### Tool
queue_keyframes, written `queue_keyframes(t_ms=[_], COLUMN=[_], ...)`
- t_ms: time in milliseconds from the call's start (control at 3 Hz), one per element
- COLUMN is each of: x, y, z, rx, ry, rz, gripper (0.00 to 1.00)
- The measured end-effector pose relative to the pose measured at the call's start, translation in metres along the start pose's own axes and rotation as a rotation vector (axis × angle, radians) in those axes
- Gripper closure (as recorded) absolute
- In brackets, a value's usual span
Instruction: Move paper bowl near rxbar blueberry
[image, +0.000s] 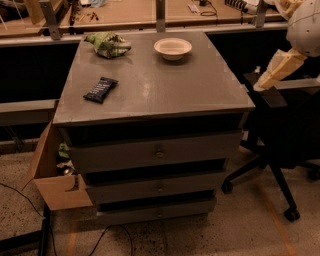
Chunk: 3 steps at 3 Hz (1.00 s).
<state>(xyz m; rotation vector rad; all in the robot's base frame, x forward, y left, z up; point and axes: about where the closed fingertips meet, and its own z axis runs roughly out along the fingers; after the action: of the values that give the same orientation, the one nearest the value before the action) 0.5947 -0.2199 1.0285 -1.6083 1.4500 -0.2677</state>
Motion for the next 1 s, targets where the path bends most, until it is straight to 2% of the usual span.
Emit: queue_keyframes(t_ms=[333,667,1000], x=[-0.012,-0.014,-0.005], y=[-0.035,-0.036,-0.034], z=[0.039,0.04,0.053], rx=[0.086,0.085,0.093], ry=[-0.135,-0.138,-0.139], rz=[-0.063,-0.053,-0.071], gripper=[0.0,0.0,0.0])
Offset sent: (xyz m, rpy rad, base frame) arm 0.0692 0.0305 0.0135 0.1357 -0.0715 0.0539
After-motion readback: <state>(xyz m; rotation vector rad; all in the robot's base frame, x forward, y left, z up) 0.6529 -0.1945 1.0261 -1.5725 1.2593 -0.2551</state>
